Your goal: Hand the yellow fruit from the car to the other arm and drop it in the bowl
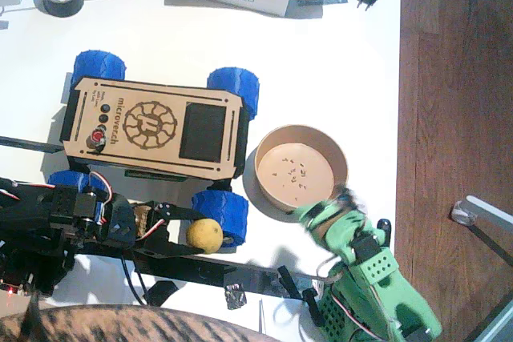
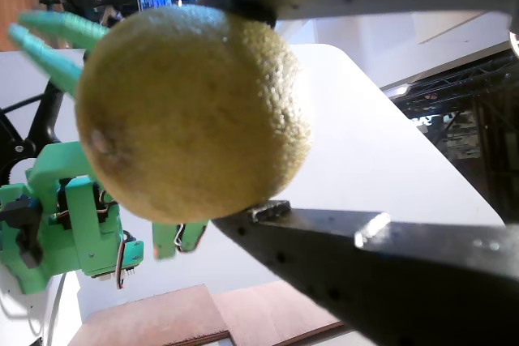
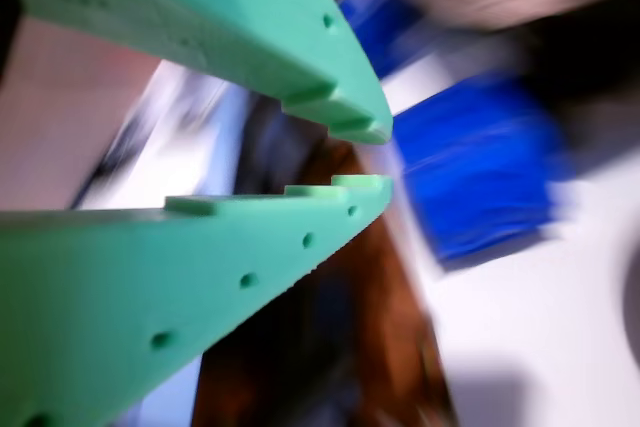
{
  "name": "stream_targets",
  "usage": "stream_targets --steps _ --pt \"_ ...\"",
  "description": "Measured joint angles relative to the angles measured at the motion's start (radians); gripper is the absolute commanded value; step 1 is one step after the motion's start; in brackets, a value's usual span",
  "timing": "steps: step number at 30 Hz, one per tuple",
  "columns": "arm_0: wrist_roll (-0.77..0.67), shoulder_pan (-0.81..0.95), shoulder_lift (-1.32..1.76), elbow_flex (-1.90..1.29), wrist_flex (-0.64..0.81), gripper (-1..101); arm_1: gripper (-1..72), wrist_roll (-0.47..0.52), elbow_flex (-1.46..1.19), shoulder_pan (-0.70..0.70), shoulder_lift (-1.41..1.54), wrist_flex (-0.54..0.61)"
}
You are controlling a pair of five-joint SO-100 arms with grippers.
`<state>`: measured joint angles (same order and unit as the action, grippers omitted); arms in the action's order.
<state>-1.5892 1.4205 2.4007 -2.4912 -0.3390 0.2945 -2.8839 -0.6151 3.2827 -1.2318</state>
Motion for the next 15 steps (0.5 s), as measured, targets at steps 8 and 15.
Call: stream_targets --steps 8,15 --pt "0.0 0.0 0.0 0.0 0.0 0 0.0 0.552 0.061 -0.115 -0.008 0.034" --pt "0.0 0.0 0.0 0.0 0.0 0 15.7 0.641 0.087 -0.31 -0.054 0.144"
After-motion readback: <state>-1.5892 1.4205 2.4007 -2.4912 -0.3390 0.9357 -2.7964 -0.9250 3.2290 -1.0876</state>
